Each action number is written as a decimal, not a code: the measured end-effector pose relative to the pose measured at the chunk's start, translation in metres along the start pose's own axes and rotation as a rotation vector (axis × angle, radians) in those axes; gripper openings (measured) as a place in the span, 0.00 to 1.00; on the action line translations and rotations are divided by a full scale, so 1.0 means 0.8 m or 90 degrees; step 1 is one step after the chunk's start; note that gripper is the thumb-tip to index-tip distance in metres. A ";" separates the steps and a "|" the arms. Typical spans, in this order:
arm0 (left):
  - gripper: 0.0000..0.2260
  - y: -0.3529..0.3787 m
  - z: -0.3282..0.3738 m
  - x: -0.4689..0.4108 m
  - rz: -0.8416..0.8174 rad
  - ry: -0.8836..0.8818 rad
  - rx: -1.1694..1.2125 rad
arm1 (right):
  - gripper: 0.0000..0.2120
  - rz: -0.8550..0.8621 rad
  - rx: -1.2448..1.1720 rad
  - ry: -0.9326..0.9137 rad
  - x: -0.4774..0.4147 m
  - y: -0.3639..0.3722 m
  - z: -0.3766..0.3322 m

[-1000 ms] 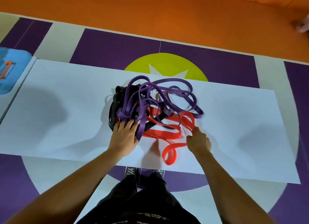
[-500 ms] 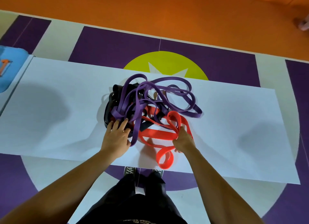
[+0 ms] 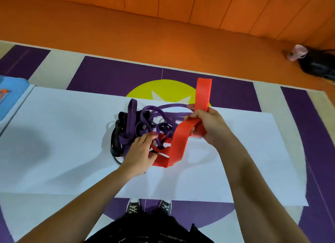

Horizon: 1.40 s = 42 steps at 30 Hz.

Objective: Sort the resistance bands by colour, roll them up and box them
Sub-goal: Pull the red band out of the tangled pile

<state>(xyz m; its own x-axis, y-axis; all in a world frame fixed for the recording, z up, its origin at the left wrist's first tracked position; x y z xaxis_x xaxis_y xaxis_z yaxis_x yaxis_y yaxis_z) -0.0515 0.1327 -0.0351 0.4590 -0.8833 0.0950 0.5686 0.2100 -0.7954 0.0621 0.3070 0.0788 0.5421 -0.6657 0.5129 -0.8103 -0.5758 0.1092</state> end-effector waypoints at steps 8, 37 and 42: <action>0.32 0.004 0.098 -0.015 -0.246 -0.027 0.364 | 0.09 -0.030 -0.204 0.066 0.019 0.021 -0.043; 0.22 -0.158 0.178 -0.063 -0.010 0.112 0.410 | 0.26 -0.225 0.200 -0.202 0.036 0.003 0.000; 0.11 -0.172 0.199 -0.062 -0.043 0.119 0.494 | 0.28 -0.280 0.202 -0.154 0.034 0.029 0.021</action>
<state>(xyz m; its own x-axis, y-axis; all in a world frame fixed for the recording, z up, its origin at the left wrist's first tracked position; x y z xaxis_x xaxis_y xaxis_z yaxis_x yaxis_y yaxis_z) -0.0436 0.2149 0.1648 0.3236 -0.9458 -0.0292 0.9352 0.3243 -0.1422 0.0617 0.2676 0.0811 0.8771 -0.4006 0.2651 -0.4124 -0.9109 -0.0122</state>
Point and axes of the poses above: each hand's wrist, its own x-axis away from the middle knuckle, its own y-axis out of the palm, z = x × y, the point moved 9 cm from there along -x, towards the middle knuckle, and after that the axes turned 2 degrees about y, right-handed, at the moved point
